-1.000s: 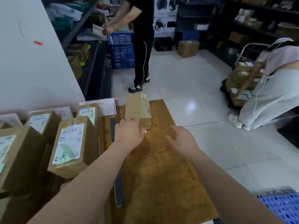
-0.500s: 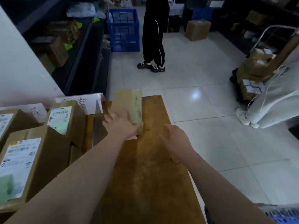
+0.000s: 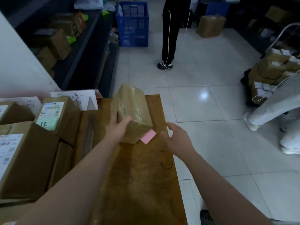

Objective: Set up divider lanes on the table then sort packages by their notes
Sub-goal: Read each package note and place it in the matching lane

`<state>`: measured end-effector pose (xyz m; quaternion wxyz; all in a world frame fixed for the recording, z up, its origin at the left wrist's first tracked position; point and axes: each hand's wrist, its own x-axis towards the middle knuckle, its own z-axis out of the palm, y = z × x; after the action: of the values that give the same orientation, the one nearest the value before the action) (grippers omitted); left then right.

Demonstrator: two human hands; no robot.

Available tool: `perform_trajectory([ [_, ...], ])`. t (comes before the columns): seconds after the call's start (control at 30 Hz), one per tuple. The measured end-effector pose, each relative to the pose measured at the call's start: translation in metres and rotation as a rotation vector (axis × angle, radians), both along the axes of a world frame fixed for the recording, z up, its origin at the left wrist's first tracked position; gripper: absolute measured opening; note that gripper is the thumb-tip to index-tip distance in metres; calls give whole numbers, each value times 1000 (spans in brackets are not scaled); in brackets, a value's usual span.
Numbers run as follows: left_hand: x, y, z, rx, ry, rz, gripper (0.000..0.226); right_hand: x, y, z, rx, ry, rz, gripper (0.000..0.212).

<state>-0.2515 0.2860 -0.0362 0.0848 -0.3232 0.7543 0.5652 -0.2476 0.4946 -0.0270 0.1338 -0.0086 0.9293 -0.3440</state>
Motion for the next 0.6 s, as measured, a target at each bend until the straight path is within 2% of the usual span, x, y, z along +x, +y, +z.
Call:
perform_trajectory([
  [0.07,26,11,12,321,36,102,54,4,3,1,-36,-18,15,50],
  [0.13,54,22,20,501,5,160,35,10,5,1,-66,-53,31,51],
  [0.23,85,30,12,618,-7,279,30,20,6,-2,-65,-113,103,50],
  [0.33,105,36,-1,675,-20,367,34,38,2,-5,-114,-167,229,43],
  [0.4,114,39,-8,633,-41,410,40,49,1,-5,-180,-178,246,41],
  [0.47,120,39,-13,510,-10,415,46,56,1,-4,-244,-191,228,39],
  [0.6,125,30,-4,3,144,259,48,60,0,-13,-210,-163,277,43],
])
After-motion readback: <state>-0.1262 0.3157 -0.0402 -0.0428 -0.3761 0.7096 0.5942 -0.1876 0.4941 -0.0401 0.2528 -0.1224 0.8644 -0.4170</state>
